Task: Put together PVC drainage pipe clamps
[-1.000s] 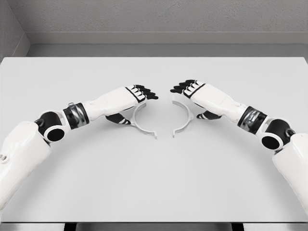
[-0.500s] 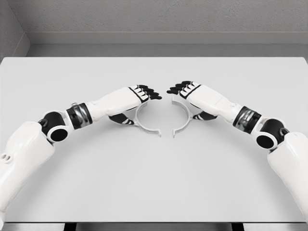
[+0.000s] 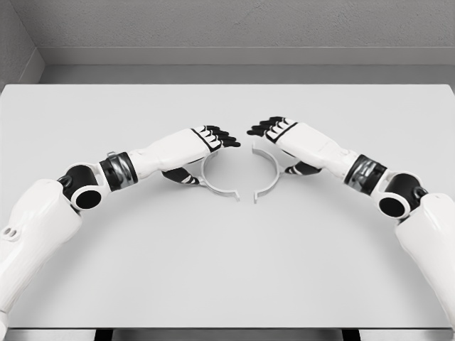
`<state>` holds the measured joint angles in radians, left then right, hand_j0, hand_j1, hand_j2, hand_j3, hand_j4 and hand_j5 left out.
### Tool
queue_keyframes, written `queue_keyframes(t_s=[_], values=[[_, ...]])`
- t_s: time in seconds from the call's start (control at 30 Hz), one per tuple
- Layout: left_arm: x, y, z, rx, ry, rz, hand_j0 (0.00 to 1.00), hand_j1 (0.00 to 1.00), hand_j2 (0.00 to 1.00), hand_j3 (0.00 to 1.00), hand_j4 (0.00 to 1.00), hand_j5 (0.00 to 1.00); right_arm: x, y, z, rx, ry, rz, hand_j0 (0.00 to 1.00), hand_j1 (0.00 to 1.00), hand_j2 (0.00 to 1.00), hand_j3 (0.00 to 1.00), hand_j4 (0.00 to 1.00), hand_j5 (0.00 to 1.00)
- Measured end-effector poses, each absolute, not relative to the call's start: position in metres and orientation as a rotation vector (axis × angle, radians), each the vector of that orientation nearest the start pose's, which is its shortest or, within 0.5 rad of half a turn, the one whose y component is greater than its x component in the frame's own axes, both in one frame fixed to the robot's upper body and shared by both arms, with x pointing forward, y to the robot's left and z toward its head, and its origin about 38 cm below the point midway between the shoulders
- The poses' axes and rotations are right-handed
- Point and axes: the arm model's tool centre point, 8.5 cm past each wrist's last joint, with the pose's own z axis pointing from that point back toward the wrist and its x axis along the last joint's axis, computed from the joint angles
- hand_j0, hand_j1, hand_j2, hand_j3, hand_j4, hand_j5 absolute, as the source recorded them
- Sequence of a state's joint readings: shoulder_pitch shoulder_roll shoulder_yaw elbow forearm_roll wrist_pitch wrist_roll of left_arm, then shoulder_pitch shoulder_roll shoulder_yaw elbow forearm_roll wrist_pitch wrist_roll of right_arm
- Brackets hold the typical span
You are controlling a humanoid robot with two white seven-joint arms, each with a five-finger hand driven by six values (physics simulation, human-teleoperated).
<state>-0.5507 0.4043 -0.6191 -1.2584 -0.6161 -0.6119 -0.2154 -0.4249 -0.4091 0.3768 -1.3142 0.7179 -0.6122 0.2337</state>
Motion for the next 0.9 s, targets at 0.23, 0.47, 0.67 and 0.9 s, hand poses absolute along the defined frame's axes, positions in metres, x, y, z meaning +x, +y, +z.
queue_keyframes(t_s=[0.23, 0.47, 0.67, 0.9], values=[[0.444, 0.166, 0.133, 0.256, -1.787, -1.842, 1.0, 1.0, 1.0, 1.0, 1.0, 1.0, 0.418, -0.286, 0.162, -0.607, -1.747, 1.635, 1.0, 1.0, 1.0, 1.0, 1.0, 1.0], [0.445, 0.163, 0.133, 0.252, -1.792, -1.837, 1.0, 1.0, 1.0, 1.0, 1.0, 1.0, 0.374, -0.356, 0.204, -0.799, -1.77, 1.509, 1.0, 1.0, 1.0, 1.0, 1.0, 1.0], [0.459, 0.167, 0.148, 0.296, -1.799, -1.836, 1.0, 1.0, 1.0, 1.0, 1.0, 1.0, 0.37, -0.367, 0.222, -0.859, -1.795, 1.469, 1.0, 1.0, 1.0, 1.0, 1.0, 1.0], [0.474, 0.17, 0.155, 0.323, -1.782, -1.828, 1.0, 1.0, 1.0, 1.0, 1.0, 1.0, 0.368, -0.359, 0.215, -0.825, -1.802, 1.476, 1.0, 1.0, 1.0, 1.0, 1.0, 1.0]])
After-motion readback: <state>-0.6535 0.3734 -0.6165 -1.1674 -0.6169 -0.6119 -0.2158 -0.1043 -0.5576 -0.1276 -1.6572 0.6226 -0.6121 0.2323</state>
